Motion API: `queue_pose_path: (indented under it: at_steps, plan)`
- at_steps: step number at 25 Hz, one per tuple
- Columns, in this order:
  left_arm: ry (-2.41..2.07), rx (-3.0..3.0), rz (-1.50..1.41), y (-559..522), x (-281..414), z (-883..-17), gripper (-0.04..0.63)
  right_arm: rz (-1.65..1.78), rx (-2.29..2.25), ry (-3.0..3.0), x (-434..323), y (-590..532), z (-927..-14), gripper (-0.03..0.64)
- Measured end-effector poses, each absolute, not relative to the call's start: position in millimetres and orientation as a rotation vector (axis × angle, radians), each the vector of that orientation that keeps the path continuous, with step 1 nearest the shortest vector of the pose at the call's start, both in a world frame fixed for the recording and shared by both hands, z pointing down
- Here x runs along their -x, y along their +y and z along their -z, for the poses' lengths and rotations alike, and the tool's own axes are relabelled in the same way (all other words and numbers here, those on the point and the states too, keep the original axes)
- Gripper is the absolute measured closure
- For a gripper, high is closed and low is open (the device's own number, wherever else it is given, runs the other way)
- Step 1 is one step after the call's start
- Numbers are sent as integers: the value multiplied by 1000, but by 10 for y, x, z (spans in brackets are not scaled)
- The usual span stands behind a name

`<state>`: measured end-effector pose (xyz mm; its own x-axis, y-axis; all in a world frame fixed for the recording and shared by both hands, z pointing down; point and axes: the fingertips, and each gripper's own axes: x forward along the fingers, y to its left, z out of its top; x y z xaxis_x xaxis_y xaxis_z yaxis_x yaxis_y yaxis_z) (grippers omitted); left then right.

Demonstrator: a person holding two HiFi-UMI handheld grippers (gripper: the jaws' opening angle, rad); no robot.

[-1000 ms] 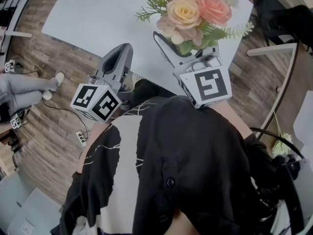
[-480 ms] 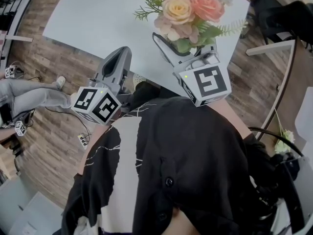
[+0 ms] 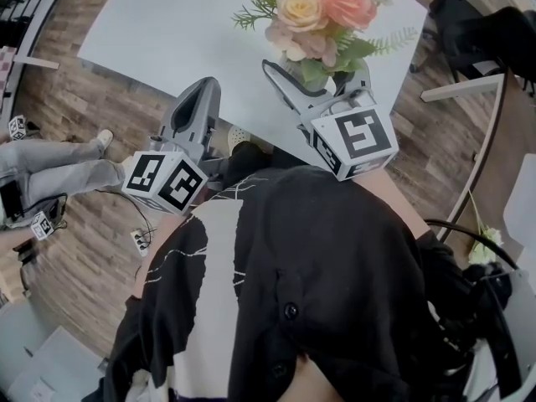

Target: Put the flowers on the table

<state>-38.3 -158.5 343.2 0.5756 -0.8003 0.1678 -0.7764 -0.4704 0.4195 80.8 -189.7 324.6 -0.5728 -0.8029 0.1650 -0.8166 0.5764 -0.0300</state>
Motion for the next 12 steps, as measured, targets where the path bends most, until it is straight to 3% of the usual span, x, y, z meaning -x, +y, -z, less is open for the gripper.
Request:
queue_pose_path:
  at_steps: [12]
  plan:
    - [-1370,-2294,139,-1513,716,-3339,581,-276,-1458,-2661,-922,-1795,-3206,213]
